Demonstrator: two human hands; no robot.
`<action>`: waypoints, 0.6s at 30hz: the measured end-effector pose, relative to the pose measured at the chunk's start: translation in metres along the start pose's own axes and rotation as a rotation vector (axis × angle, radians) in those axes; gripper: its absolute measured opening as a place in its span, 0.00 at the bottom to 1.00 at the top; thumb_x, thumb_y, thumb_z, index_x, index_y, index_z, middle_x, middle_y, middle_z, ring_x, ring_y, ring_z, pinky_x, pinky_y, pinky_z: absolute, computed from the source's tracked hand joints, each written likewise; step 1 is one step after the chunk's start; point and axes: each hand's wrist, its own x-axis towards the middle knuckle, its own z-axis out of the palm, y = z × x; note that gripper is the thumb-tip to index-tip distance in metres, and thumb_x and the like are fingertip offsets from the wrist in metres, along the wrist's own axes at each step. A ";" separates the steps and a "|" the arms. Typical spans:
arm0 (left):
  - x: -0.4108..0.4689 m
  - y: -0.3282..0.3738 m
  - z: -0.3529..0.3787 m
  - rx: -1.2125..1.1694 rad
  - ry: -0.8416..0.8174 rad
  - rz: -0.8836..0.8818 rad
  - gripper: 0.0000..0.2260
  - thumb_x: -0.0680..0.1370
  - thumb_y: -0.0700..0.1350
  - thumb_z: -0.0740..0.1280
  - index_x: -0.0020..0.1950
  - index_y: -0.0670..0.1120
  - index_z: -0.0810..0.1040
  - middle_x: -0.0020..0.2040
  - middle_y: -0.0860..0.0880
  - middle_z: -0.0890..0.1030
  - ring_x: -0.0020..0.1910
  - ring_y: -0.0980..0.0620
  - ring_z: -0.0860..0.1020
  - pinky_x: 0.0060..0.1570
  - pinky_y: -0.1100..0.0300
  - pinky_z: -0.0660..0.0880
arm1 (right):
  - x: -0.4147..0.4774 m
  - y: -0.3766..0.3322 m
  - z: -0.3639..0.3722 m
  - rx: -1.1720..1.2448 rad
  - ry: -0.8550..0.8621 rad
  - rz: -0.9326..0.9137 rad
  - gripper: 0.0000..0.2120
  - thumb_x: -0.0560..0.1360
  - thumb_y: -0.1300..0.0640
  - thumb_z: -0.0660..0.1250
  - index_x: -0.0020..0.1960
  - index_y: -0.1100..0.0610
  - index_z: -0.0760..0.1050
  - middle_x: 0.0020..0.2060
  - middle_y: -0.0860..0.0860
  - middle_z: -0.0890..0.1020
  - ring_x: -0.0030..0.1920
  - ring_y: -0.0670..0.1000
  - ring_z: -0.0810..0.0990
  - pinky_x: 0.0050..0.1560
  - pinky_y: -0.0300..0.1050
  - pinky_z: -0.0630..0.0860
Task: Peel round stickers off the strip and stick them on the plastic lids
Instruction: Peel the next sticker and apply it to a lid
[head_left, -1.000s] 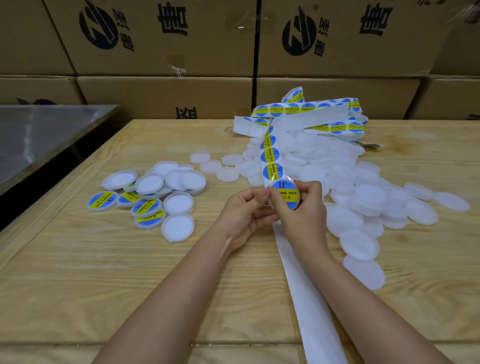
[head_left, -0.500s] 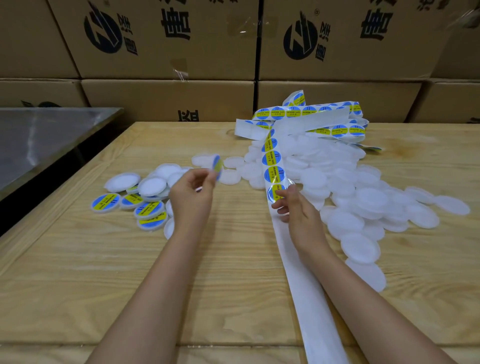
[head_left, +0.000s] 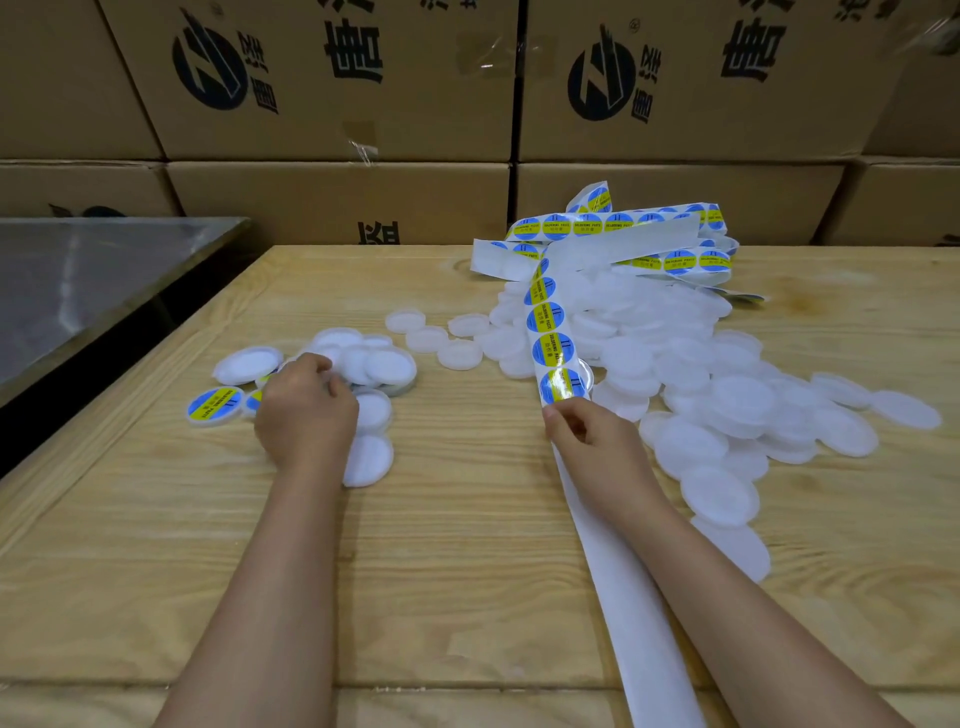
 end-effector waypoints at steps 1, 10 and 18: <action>0.000 0.000 0.000 0.004 0.001 -0.001 0.10 0.75 0.42 0.62 0.54 0.46 0.78 0.50 0.45 0.81 0.51 0.42 0.76 0.43 0.54 0.69 | 0.000 0.000 0.000 -0.006 0.000 0.002 0.08 0.78 0.52 0.62 0.44 0.53 0.78 0.35 0.42 0.80 0.37 0.34 0.75 0.37 0.25 0.68; -0.004 0.009 0.002 0.047 0.071 0.252 0.09 0.73 0.38 0.64 0.49 0.37 0.81 0.45 0.37 0.82 0.47 0.37 0.77 0.55 0.47 0.66 | 0.000 -0.003 0.002 -0.093 -0.009 -0.012 0.07 0.77 0.54 0.64 0.45 0.54 0.79 0.37 0.47 0.81 0.40 0.46 0.78 0.43 0.38 0.72; -0.070 0.091 0.011 -0.270 -0.097 0.839 0.10 0.66 0.31 0.66 0.44 0.38 0.82 0.43 0.44 0.84 0.44 0.43 0.82 0.58 0.40 0.70 | -0.004 -0.008 0.012 -0.543 -0.122 -0.196 0.12 0.76 0.56 0.63 0.56 0.59 0.77 0.51 0.54 0.77 0.55 0.56 0.72 0.52 0.45 0.68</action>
